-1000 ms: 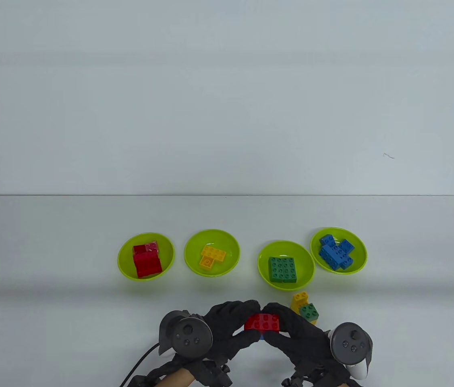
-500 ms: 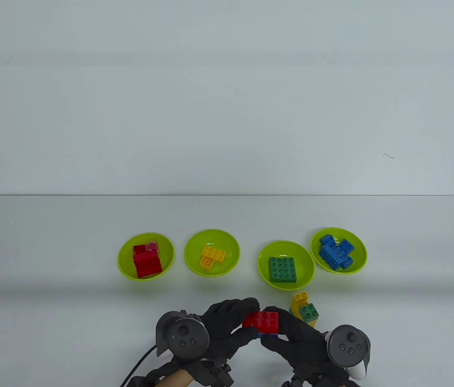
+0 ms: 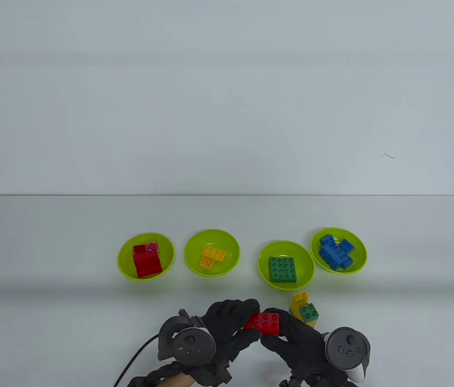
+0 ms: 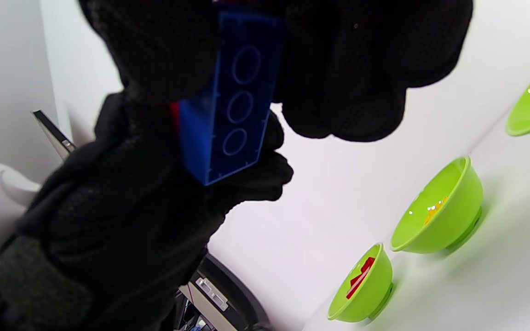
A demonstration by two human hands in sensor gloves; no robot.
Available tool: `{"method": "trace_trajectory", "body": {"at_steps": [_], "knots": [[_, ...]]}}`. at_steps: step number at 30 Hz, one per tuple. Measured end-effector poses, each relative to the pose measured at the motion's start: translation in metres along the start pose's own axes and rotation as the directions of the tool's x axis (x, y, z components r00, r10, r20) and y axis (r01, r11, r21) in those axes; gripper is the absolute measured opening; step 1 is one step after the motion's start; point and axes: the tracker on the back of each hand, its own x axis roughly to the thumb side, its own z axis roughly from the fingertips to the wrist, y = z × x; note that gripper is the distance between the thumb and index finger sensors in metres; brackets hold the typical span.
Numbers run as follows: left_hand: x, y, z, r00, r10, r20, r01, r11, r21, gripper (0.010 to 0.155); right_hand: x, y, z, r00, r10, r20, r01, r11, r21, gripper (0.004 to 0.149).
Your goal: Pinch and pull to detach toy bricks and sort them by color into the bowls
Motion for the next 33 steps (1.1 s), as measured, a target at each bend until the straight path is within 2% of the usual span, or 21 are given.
{"method": "trace_trajectory", "body": {"at_steps": [3, 5, 7, 8, 11, 12, 13, 17, 20, 22, 24, 25, 27, 29, 30, 31, 33], "knots": [[-0.004, 0.003, -0.003, 0.995, 0.087, -0.049, -0.089, 0.996, -0.024, 0.063, 0.001, 0.0, 0.0, 1.0, -0.009, 0.001, 0.009, 1.0, -0.01, 0.063], [-0.004, 0.004, -0.003, 0.995, 0.088, -0.049, -0.09, 0.996, -0.022, 0.063, 0.001, 0.001, 0.0, 1.0, -0.006, 0.002, 0.006, 1.0, -0.017, 0.063], [0.0, 0.003, -0.001, 1.0, 0.023, -0.016, -0.023, 1.0, -0.005, 0.063, 0.001, 0.001, -0.001, 1.0, -0.007, -0.008, 0.007, 1.0, -0.014, 0.063], [0.005, 0.003, -0.001, 0.998, -0.06, 0.023, 0.06, 0.998, 0.012, 0.064, 0.0, 0.001, -0.001, 1.0, -0.022, -0.017, 0.022, 1.0, -0.016, 0.063], [0.017, 0.003, -0.001, 0.953, -0.278, 0.118, 0.276, 0.961, 0.035, 0.064, 0.0, 0.001, -0.001, 0.998, -0.061, -0.032, 0.06, 0.998, -0.017, 0.064], [0.019, 0.003, -0.001, 0.946, -0.299, 0.126, 0.296, 0.954, 0.042, 0.064, 0.001, 0.0, -0.001, 0.998, -0.058, -0.027, 0.058, 0.998, -0.016, 0.063], [0.019, 0.004, -0.002, 0.952, -0.285, 0.114, 0.283, 0.959, 0.03, 0.064, 0.001, 0.0, -0.001, 0.998, -0.055, -0.023, 0.054, 0.998, -0.015, 0.063], [0.011, 0.006, -0.004, 0.998, -0.065, 0.011, 0.065, 0.998, -0.019, 0.063, 0.003, -0.002, 0.0, 1.0, -0.029, 0.014, 0.029, 0.999, -0.019, 0.063], [0.003, 0.006, -0.004, 0.999, 0.02, -0.029, -0.021, 0.999, -0.031, 0.063, 0.002, -0.001, -0.001, 0.999, -0.041, 0.008, 0.041, 0.999, -0.019, 0.063], [0.002, 0.005, -0.004, 0.999, 0.026, -0.029, -0.026, 0.999, -0.022, 0.063, 0.001, 0.0, -0.001, 0.999, -0.032, 0.007, 0.032, 0.999, -0.019, 0.062], [0.007, 0.004, -0.002, 0.997, -0.074, 0.017, 0.074, 0.997, -0.001, 0.064, 0.0, 0.0, -0.002, 0.999, -0.036, -0.007, 0.036, 0.999, -0.019, 0.063], [0.012, 0.004, -0.002, 0.98, -0.188, 0.062, 0.187, 0.982, 0.013, 0.064, 0.0, 0.0, -0.003, 0.999, -0.036, -0.008, 0.036, 0.999, -0.016, 0.063], [0.019, 0.003, -0.001, 0.942, -0.314, 0.116, 0.312, 0.949, 0.038, 0.065, 0.001, 0.0, -0.003, 0.999, -0.033, -0.008, 0.033, 0.999, -0.017, 0.063], [0.028, 0.003, -0.001, 0.906, -0.392, 0.16, 0.38, 0.919, 0.103, 0.065, -0.003, 0.001, -0.001, 0.999, -0.032, -0.035, 0.032, 0.999, -0.016, 0.063], [0.033, 0.004, -0.003, 0.882, -0.438, 0.176, 0.431, 0.899, 0.078, 0.065, -0.004, 0.004, -0.001, 0.996, -0.078, -0.031, 0.078, 0.997, -0.013, 0.063], [0.035, 0.003, -0.002, 0.874, -0.454, 0.173, 0.449, 0.891, 0.07, 0.065, -0.003, 0.005, -0.001, 0.994, -0.108, -0.028, 0.108, 0.994, -0.011, 0.062], [0.034, 0.006, -0.003, 0.896, -0.415, 0.159, 0.409, 0.91, 0.07, 0.065, -0.002, 0.003, -0.002, 0.995, -0.094, -0.021, 0.094, 0.996, -0.009, 0.063]]}}
